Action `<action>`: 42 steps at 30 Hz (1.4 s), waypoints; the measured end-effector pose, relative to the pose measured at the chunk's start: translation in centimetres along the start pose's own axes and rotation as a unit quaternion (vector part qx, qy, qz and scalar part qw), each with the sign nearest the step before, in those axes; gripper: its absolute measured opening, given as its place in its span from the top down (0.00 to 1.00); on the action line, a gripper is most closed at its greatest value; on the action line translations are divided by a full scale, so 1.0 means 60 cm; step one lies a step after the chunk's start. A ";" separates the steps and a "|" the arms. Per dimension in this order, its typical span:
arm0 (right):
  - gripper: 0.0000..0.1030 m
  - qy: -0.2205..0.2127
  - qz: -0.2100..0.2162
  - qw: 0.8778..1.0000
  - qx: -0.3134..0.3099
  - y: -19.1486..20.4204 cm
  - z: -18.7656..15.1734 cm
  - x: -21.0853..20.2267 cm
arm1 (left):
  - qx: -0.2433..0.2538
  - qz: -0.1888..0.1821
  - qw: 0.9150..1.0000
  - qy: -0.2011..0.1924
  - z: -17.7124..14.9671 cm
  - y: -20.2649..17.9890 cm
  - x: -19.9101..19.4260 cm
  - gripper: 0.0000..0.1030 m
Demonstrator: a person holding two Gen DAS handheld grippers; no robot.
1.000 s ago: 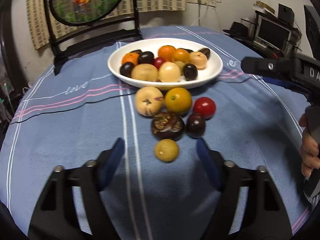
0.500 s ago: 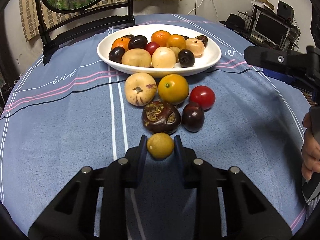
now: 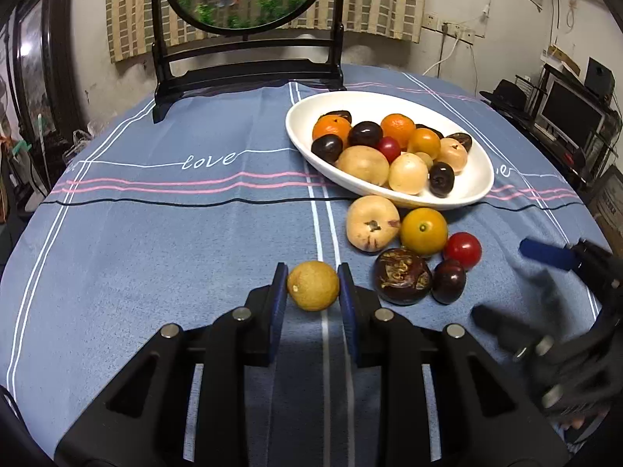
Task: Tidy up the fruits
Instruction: 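Hold the yellow fruit in the left tool while the right tool grasps a red tomato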
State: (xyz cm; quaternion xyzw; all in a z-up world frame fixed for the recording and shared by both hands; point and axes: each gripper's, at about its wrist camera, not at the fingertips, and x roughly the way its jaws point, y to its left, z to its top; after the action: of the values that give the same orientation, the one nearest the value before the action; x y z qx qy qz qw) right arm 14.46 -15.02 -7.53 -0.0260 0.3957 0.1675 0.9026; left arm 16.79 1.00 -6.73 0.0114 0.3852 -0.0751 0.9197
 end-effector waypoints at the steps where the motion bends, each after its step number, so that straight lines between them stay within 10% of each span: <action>1: 0.08 0.005 -0.007 1.000 -0.004 0.002 -0.001 0.005 | 0.001 -0.002 1.000 -0.001 0.000 0.000 -0.001 0.75; 28: 0.20 -0.002 -0.113 0.990 0.083 -0.099 0.017 0.022 | 0.019 -0.018 1.000 -0.001 -0.005 -0.015 -0.006 0.75; 33: 0.20 -0.028 -0.080 0.993 0.084 -0.099 0.014 0.000 | 0.020 -0.019 1.000 -0.004 -0.006 -0.016 -0.008 0.75; 42: 0.54 -0.001 -0.065 0.998 0.019 -0.052 0.034 0.050 | 0.018 -0.018 1.000 -0.001 -0.006 -0.015 -0.006 0.75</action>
State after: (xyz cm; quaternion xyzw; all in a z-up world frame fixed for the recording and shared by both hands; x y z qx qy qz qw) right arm 18.83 -16.75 -8.58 -0.0347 0.3955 0.1009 0.9123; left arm 16.16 0.20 -6.68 0.0210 0.3826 -0.0991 0.9183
